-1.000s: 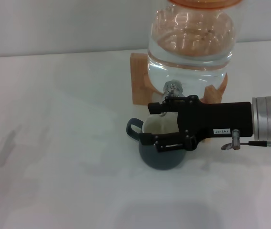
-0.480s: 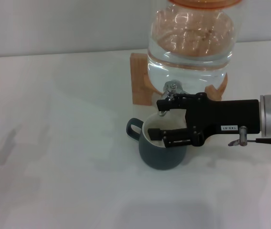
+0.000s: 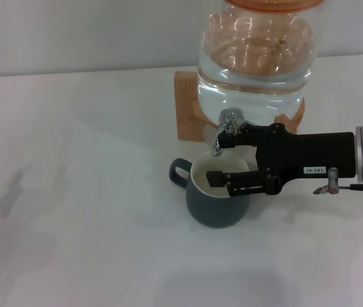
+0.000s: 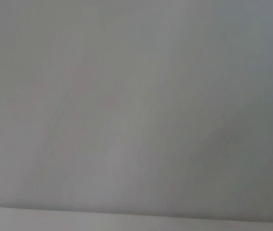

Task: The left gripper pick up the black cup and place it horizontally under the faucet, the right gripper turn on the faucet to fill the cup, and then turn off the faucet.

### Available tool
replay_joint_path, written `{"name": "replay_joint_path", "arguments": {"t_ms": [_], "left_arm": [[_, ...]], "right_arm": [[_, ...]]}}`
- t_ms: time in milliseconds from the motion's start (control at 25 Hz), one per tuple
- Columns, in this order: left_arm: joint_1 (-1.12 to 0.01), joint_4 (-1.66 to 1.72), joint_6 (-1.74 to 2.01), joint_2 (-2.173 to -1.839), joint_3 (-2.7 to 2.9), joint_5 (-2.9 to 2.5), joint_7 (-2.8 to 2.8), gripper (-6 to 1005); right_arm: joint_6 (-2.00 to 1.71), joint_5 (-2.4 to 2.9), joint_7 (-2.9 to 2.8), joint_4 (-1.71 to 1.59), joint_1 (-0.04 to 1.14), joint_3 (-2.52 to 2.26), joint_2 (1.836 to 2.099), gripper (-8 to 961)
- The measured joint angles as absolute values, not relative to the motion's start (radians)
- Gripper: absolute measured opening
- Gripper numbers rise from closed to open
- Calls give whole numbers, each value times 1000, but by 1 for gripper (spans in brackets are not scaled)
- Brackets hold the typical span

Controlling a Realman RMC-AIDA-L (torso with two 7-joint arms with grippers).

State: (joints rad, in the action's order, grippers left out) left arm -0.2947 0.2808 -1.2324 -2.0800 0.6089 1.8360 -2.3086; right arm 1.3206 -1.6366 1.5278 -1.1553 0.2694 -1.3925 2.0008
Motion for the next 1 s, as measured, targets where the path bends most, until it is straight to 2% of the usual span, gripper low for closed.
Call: {"name": "replay_joint_path", "arguments": {"t_ms": [480, 760, 1000], "left_arm": [[-297, 284, -1232, -2080, 609, 1863, -2309, 662], [-287, 289, -1231, -2079, 609, 1931, -2309, 662], [-279, 293, -1225, -2075, 609, 2012, -2310, 662]], "right_arm": [[1524, -1648, 1576, -1155, 270, -1305, 2002, 808], [1648, -1656, 1588, -1146, 242, -1071, 2003, 808], [1652, -1711, 1712, -982, 209, -818, 2003, 808]]}}
